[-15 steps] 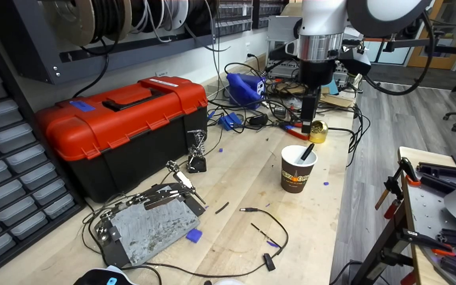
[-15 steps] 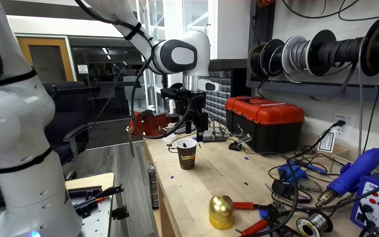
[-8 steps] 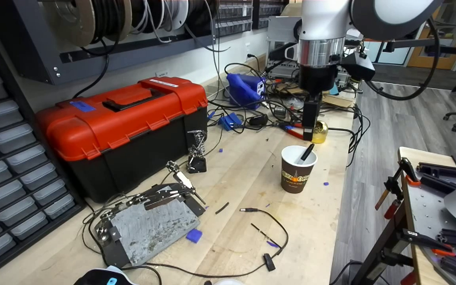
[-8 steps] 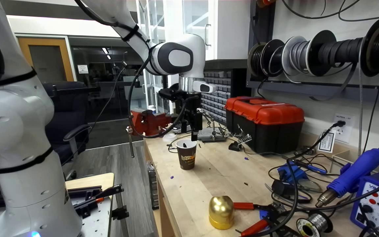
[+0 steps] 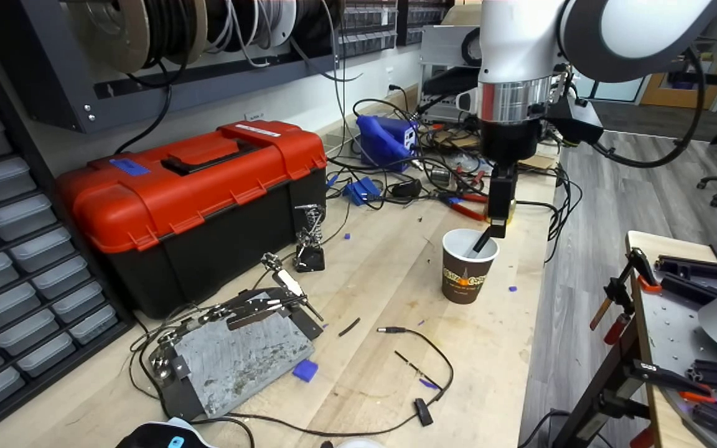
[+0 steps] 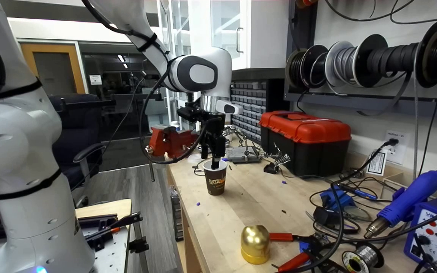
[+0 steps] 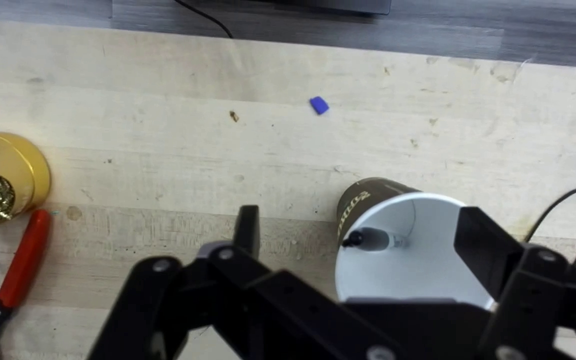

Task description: Put the black sharpie on the table

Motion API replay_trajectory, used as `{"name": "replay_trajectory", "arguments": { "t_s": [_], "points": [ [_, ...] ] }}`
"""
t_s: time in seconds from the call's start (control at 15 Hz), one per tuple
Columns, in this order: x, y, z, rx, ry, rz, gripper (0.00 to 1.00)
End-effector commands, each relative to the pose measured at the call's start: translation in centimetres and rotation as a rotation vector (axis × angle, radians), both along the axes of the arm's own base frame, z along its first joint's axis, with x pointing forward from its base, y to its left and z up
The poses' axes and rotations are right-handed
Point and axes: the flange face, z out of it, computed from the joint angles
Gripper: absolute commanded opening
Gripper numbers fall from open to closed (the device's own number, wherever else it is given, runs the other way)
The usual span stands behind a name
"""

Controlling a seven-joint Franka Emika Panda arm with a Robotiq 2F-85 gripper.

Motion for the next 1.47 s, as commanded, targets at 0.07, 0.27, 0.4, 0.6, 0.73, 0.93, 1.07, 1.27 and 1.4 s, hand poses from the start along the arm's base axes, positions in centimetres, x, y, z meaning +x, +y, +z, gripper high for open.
{"name": "replay_trajectory", "arguments": {
  "t_s": [0.07, 0.27, 0.4, 0.6, 0.73, 0.93, 1.07, 1.27, 1.4],
  "points": [
    [-0.7, 0.2, -0.2, 0.011, -0.007, -0.021, 1.00],
    [-0.4, 0.2, 0.0, 0.013, -0.020, -0.017, 1.00],
    [-0.3, 0.1, -0.1, 0.015, -0.020, -0.021, 1.00],
    [-0.2, -0.3, -0.7, 0.022, -0.019, -0.023, 1.00],
    [0.0, -0.5, -1.1, 0.024, -0.017, -0.027, 1.00],
    [0.5, -0.9, -1.6, 0.014, -0.025, -0.034, 1.00],
    [0.8, -1.0, -2.0, 0.013, -0.029, -0.033, 1.00],
    [1.1, -0.9, -2.5, 0.012, -0.038, -0.034, 0.91],
    [1.2, -0.7, -2.2, 0.008, -0.046, -0.030, 0.67]
  ]
}}
